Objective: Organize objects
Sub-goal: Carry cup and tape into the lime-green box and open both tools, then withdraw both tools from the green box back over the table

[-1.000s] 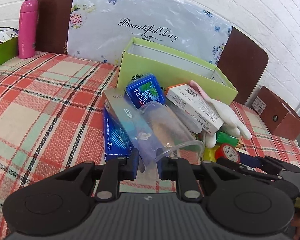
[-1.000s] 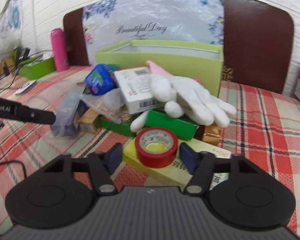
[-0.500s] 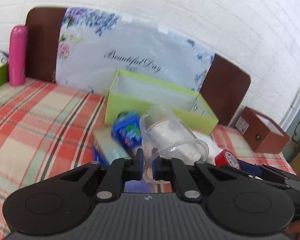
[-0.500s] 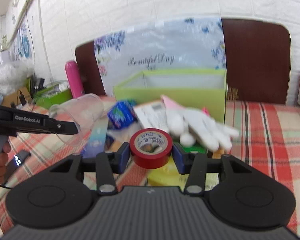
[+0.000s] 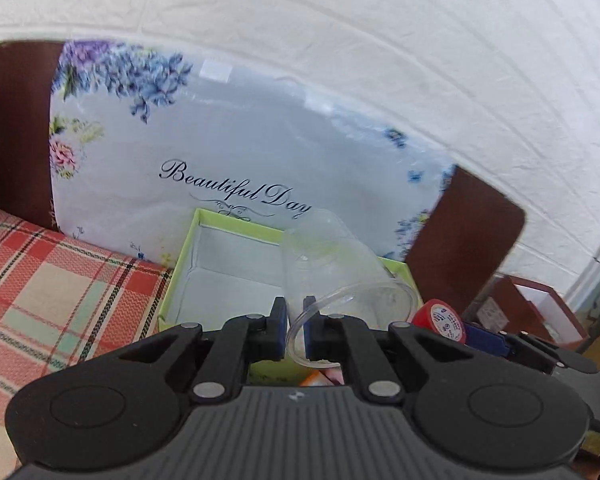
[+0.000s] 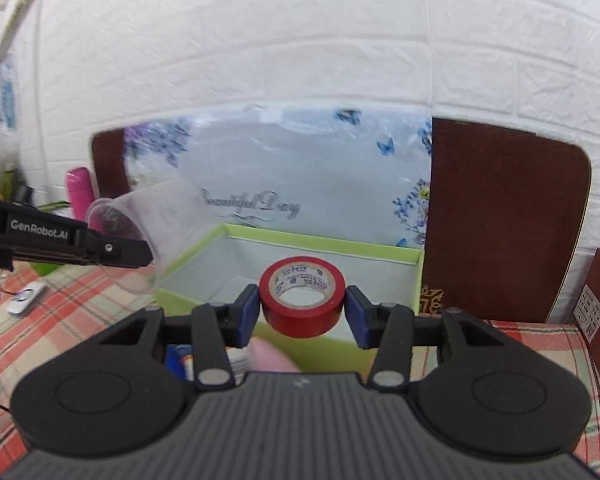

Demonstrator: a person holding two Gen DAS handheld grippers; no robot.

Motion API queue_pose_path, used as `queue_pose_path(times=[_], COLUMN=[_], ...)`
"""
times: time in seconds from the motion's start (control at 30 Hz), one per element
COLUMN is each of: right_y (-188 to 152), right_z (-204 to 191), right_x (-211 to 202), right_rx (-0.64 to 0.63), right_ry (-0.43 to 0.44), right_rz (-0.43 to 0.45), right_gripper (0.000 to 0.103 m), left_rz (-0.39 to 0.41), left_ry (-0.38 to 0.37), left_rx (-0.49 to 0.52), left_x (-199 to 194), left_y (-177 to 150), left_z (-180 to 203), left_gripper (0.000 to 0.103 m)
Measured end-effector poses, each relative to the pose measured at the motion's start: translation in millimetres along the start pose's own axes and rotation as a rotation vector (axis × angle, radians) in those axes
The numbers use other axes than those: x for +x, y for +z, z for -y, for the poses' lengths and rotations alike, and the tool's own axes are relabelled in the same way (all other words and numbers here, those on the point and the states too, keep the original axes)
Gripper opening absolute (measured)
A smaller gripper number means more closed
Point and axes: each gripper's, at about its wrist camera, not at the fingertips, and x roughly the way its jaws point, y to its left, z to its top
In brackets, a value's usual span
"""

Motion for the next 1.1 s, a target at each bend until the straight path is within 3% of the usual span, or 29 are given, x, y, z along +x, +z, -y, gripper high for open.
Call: queue_pose_path(times=[0.23, 0.4, 0.43, 0.47, 0.53, 0.6, 0.8, 0.9, 1.1], right_y=[7.1, 1.6, 1.9, 1.2, -0.8, -2.8, -2.8, 5.8, 5.6], right_z=[16.3, 19.1, 18.8, 18.7, 18.9, 17.8, 12.0, 12.7, 13.1], right_x=[82.9, 123.6, 130.1, 134.8, 139.4, 137.9, 117.7, 94.9, 18.6], right_rx=[0.030, 0.026, 0.022, 0.017, 0.009, 0.003, 0.002, 0.008, 0.024], right_ry=[-0.052, -0.051, -0.045, -0.038, -0.027, 0.010, 0.038, 0.026, 0.045], right_rz=[-0.145, -0.226, -0.242, -0.256, -0.258, -0.244, -0.197, -0.151, -0.026], right_gripper=[0.046, 0.046, 0.046, 0.046, 0.059, 0.073, 0.091, 0.099, 0.103], left_rz=[-0.119, -0.122, -0.112, -0.113, -0.124, -0.111, -0.117, -0.080, -0.006], left_ry=[0.074, 0.086, 0.090, 0.097, 0.111, 0.083, 0.119, 0.109, 0.080], left_rx=[-0.016, -0.025, -0.023, -0.021, -0.028, -0.030, 0.002, 0.020, 0.053], left_x=[67.0, 88.3, 89.5, 92.4, 95.3, 93.3, 77.1, 53.7, -10.6], left_y=[11.3, 15.6, 15.6, 16.3, 14.9, 11.4, 8.8, 9.1, -3.0], left_z=[-15.7, -23.7, -24.8, -25.8, -28.2, -29.7, -20.9, -12.8, 5.6], left_gripper=[0.006, 0.007, 0.015, 0.039, 0.077, 0.077, 0.077, 0.077, 0.077])
